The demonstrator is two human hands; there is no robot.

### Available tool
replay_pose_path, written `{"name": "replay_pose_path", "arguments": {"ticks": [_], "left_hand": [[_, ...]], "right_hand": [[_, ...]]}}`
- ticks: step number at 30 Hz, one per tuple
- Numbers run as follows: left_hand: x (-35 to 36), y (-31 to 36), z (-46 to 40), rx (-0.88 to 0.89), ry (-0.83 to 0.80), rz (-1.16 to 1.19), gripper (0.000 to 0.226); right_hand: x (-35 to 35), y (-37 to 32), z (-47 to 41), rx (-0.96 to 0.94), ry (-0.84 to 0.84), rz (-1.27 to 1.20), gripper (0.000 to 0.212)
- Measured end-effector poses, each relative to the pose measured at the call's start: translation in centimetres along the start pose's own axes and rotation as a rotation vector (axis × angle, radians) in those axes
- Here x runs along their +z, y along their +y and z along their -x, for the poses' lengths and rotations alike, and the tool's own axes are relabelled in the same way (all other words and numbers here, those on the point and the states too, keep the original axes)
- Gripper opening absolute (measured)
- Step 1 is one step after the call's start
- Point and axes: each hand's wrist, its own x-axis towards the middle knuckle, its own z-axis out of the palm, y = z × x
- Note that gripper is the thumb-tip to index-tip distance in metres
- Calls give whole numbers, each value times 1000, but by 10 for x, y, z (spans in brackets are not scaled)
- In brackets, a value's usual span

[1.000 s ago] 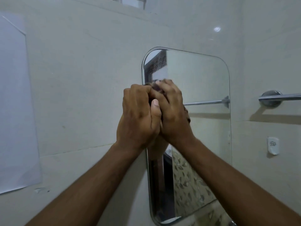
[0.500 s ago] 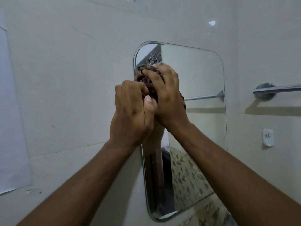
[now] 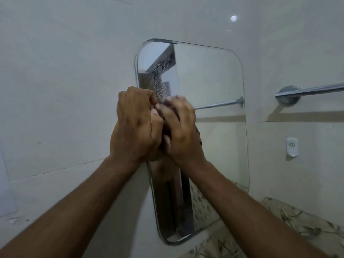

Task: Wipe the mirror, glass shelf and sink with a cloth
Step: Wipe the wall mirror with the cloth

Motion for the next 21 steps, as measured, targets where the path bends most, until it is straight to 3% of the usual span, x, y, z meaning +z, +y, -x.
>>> {"name": "replay_pose_path", "arguments": {"ticks": [5, 9, 13, 16, 21], "left_hand": [[2, -1, 1, -7, -25, -21, 14], [2, 2, 1, 12, -71, -76, 14], [2, 7, 3, 129, -195, -291, 21], [3, 6, 4, 184, -254, -369, 26], [6, 5, 2, 240, -266, -429, 30]], "right_hand": [[1, 8, -44, 97, 55, 37, 55], [-3, -6, 29, 101, 25, -4, 51], [-4, -9, 72, 44, 2, -36, 47], [-5, 8, 38, 95, 52, -29, 42], [-17, 68, -31, 362, 230, -1, 36]]}}
